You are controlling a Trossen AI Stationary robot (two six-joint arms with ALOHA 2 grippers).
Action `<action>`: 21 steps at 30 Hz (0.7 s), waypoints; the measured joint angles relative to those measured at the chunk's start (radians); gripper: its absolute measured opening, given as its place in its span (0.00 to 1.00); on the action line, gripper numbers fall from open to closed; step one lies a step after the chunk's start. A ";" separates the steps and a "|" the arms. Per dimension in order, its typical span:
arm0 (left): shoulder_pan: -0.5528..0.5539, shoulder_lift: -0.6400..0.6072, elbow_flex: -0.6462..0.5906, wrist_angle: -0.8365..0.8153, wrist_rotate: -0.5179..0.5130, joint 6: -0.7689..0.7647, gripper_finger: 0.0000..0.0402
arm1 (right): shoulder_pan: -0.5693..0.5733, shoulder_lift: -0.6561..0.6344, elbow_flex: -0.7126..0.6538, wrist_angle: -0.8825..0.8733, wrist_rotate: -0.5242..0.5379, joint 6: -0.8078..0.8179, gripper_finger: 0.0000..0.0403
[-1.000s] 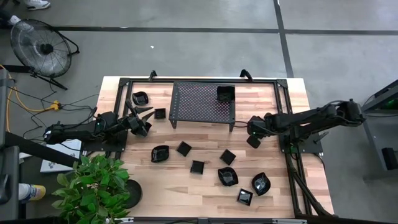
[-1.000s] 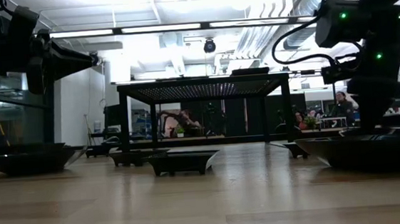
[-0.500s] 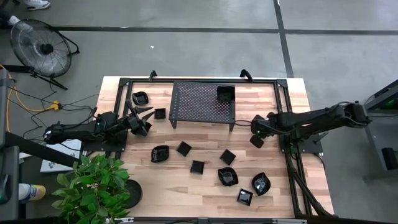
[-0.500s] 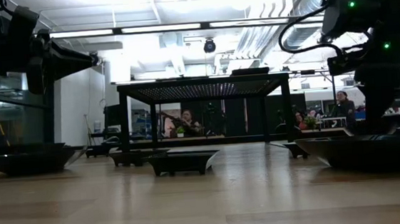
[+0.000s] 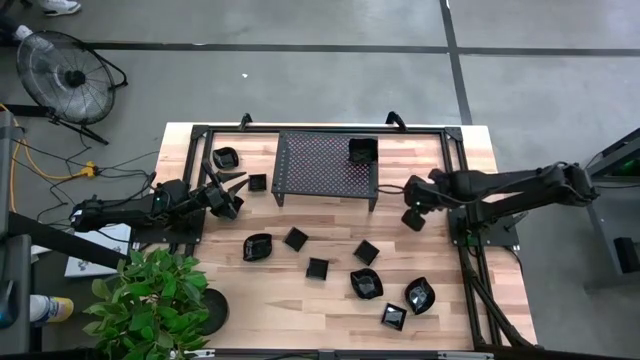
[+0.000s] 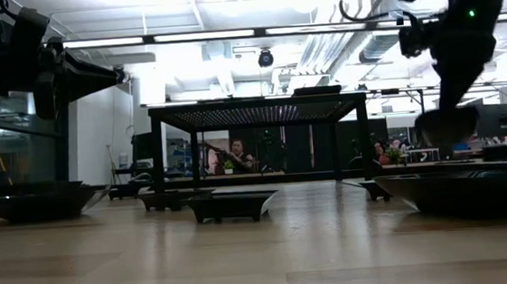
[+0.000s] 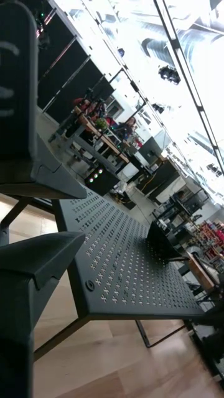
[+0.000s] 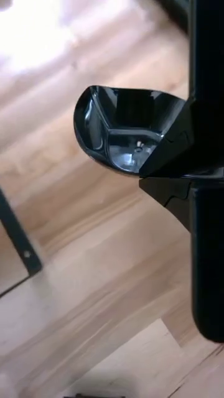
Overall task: Pick & Place Mini shaped plates
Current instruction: Put the leaf-shaped plate on the shelf
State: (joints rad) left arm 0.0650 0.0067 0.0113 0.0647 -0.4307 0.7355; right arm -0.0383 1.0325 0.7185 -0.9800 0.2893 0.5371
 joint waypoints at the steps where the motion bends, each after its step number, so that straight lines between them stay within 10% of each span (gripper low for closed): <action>1: 0.000 0.000 0.000 0.000 0.000 0.000 0.23 | 0.000 0.000 0.022 -0.026 0.010 -0.006 0.00; 21: 0.000 0.000 0.000 0.000 0.000 0.000 0.23 | 0.000 0.009 0.494 -0.182 0.123 -0.297 0.00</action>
State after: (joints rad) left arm 0.0652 0.0068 0.0113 0.0647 -0.4307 0.7357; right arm -0.0387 1.0416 1.2120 -1.1619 0.4127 0.2399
